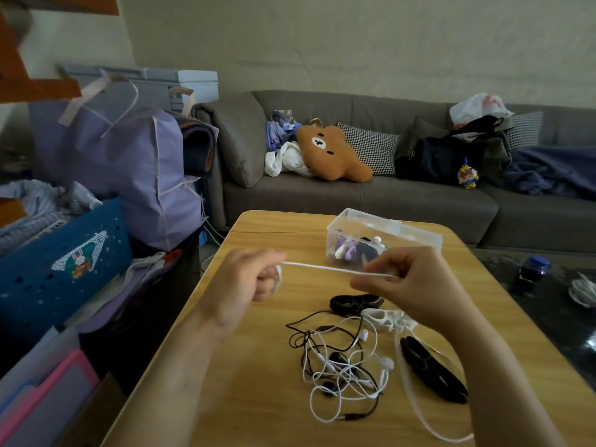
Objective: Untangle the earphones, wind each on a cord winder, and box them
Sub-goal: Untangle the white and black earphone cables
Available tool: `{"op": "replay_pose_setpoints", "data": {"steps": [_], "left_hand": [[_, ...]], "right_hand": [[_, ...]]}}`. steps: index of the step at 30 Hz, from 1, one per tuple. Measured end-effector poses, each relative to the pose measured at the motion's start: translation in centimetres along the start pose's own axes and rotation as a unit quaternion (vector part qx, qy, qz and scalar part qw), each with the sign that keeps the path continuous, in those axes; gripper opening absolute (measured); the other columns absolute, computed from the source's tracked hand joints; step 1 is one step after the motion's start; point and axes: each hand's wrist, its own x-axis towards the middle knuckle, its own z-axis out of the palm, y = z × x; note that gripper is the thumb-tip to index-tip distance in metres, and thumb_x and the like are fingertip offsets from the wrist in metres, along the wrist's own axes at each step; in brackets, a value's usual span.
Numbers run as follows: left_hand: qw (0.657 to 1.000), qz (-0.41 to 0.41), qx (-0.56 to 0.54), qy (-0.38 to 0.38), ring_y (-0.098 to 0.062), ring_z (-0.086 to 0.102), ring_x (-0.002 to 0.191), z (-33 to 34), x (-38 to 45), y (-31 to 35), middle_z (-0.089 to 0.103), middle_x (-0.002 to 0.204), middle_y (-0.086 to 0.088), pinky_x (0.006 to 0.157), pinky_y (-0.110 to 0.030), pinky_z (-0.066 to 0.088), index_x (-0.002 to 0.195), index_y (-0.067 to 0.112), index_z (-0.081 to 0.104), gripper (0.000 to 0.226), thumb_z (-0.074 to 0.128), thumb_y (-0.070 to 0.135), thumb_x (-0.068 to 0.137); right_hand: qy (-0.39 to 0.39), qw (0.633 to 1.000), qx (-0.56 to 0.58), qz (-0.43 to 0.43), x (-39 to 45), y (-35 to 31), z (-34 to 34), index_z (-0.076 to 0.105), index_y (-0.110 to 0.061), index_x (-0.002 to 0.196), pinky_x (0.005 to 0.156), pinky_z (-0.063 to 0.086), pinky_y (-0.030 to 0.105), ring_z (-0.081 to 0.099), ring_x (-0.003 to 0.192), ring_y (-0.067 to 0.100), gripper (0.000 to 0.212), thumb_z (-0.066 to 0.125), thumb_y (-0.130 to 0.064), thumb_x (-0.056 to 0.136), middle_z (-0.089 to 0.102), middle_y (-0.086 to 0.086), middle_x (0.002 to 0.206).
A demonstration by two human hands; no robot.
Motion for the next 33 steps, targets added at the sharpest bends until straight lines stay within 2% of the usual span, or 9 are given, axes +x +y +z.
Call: {"op": "replay_pose_setpoints", "data": {"steps": [3, 6, 11, 13, 17, 22, 25, 30, 33], "left_hand": [[0.987, -0.014, -0.085, 0.137, -0.011, 0.018, 0.043, -1.6, 0.4, -0.7, 0.021, 0.047, 0.007, 0.045, -0.021, 0.019, 0.046, 0.026, 0.033, 0.055, 0.052, 0.022, 0.097], [0.953, -0.049, -0.179, 0.239, -0.01, 0.016, 0.044, -3.0, 1.0, -1.6, 0.019, 0.046, 0.01, 0.054, -0.029, 0.014, 0.059, 0.025, 0.026, 0.047, 0.045, 0.016, 0.101], [0.924, -0.086, -0.221, 0.302, -0.008, 0.015, 0.036, -3.7, 1.1, -3.0, 0.017, 0.04, 0.01, 0.056, -0.032, 0.016, 0.062, 0.025, 0.024, 0.044, 0.044, 0.019, 0.1], [0.933, -0.091, -0.208, 0.278, -0.008, 0.016, 0.036, -3.5, 1.0, -3.3, 0.018, 0.041, 0.01, 0.058, -0.033, 0.012, 0.062, 0.024, 0.025, 0.043, 0.045, 0.021, 0.101], [0.96, -0.107, -0.176, 0.192, -0.009, 0.016, 0.039, -2.5, 0.7, -3.2, 0.021, 0.045, 0.007, 0.059, -0.033, 0.012, 0.061, 0.022, 0.03, 0.043, 0.043, 0.024, 0.101], [0.981, -0.069, 0.039, 0.177, -0.013, 0.021, 0.047, -1.0, 0.3, -3.0, 0.025, 0.049, 0.003, 0.057, -0.033, 0.024, 0.057, 0.021, 0.031, 0.049, 0.044, 0.026, 0.104], [0.995, -0.035, 0.064, 0.074, -0.013, 0.028, 0.049, 0.1, 0.0, -2.0, 0.031, 0.05, 0.003, 0.055, -0.025, 0.03, 0.06, 0.014, 0.038, 0.049, 0.035, 0.029, 0.107], [0.997, 0.001, 0.073, -0.002, -0.013, 0.029, 0.053, 2.2, -0.6, -0.9, 0.03, 0.054, 0.0, 0.051, -0.02, 0.03, 0.055, 0.016, 0.038, 0.052, 0.039, 0.031, 0.104], [1.0, 0.016, -0.002, 0.002, -0.013, 0.031, 0.055, 2.6, -0.7, -1.1, 0.034, 0.056, 0.001, 0.055, -0.024, 0.029, 0.064, 0.012, 0.048, 0.048, 0.031, 0.031, 0.105]], "right_hand": [[0.131, 0.985, 0.094, 0.068, 0.1, 1.5, -1.6, 0.071, -0.022, 0.095, 0.043, 0.035, 0.015, 0.041, 0.039, 0.002, 0.014, 0.071, -0.034, 0.087, 0.052, -0.011, 0.045], [0.239, 0.871, 0.396, 0.162, 0.0, 3.1, -3.1, 0.069, -0.011, 0.109, 0.054, 0.029, 0.025, 0.032, 0.048, 0.007, 0.021, 0.058, -0.026, 0.1, 0.037, -0.008, 0.053], [0.293, 0.756, 0.52, 0.269, -0.4, 4.7, -4.0, 0.063, -0.021, 0.091, 0.059, 0.032, 0.025, 0.032, 0.047, 0.006, 0.017, 0.05, -0.019, 0.102, 0.037, -0.009, 0.055], [0.299, 0.77, 0.485, 0.287, -0.6, 4.3, -4.0, 0.065, -0.018, 0.105, 0.068, 0.038, 0.027, 0.042, 0.06, 0.006, 0.011, 0.058, -0.015, 0.098, 0.047, -0.006, 0.069], [0.259, 0.878, 0.262, 0.306, -0.3, 3.9, -4.0, 0.048, -0.02, 0.142, 0.103, 0.041, 0.045, 0.051, 0.125, 0.028, 0.067, 0.077, -0.007, 0.083, 0.054, 0.01, 0.137], [0.033, 0.97, 0.108, 0.215, -0.9, 2.1, -4.5, 0.036, -0.028, 0.149, 0.093, 0.046, 0.044, 0.051, 0.128, 0.032, 0.108, 0.091, -0.025, 0.057, 0.049, 0.011, 0.144], [0.066, 0.964, 0.244, 0.084, -1.4, 0.6, -4.0, 0.05, -0.028, 0.135, 0.088, 0.055, 0.039, 0.07, 0.102, 0.021, 0.081, 0.079, -0.037, 0.06, 0.07, 0.003, 0.118], [-0.033, 0.984, 0.165, -0.066, -0.8, -1.6, 1.4, 0.066, -0.028, 0.119, 0.095, 0.055, 0.031, 0.067, 0.109, 0.005, 0.038, 0.07, -0.041, 0.083, 0.072, -0.013, 0.113], [-0.082, 0.988, 0.106, -0.083, -0.3, -1.7, 3.5, 0.069, -0.025, 0.11, 0.076, 0.059, 0.03, 0.069, 0.077, 0.006, 0.017, 0.065, -0.031, 0.095, 0.073, -0.008, 0.084]]}}
